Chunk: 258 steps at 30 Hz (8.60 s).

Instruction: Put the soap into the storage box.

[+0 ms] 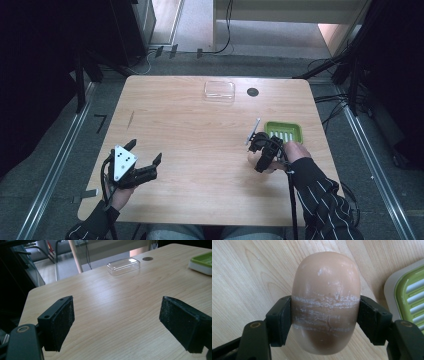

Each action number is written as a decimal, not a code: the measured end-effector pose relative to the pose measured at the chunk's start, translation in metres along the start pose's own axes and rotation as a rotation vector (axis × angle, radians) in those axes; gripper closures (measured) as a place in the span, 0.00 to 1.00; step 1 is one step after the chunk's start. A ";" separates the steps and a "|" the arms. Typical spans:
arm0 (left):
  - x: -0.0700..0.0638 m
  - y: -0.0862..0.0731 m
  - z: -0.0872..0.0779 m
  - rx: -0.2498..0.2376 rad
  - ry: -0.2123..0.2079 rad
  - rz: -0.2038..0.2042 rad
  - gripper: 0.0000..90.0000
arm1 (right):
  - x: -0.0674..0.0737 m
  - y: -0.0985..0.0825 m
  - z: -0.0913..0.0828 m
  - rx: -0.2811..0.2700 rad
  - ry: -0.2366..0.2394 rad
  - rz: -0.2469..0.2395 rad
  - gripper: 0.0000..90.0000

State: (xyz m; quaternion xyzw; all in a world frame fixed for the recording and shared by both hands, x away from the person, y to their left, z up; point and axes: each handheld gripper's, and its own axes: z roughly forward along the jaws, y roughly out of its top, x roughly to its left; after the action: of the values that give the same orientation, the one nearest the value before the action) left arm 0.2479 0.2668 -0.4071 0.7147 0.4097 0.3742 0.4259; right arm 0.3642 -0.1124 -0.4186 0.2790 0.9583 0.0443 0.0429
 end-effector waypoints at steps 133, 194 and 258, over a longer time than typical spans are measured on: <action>0.009 -0.009 -0.011 0.021 0.038 -0.018 0.15 | -0.099 -0.016 -0.023 -0.003 -0.117 0.011 0.37; 0.023 -0.024 -0.038 0.041 0.123 -0.045 0.15 | -0.131 -0.005 0.018 0.019 -0.090 -0.060 0.37; 0.021 -0.022 -0.037 0.041 0.119 -0.038 0.15 | -0.124 -0.002 0.016 -0.033 -0.073 0.018 0.28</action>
State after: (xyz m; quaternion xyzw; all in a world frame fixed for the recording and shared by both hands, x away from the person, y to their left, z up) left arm 0.2177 0.3034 -0.4107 0.6917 0.4556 0.3994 0.3930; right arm 0.4693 -0.1803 -0.4277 0.2881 0.9528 0.0502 0.0821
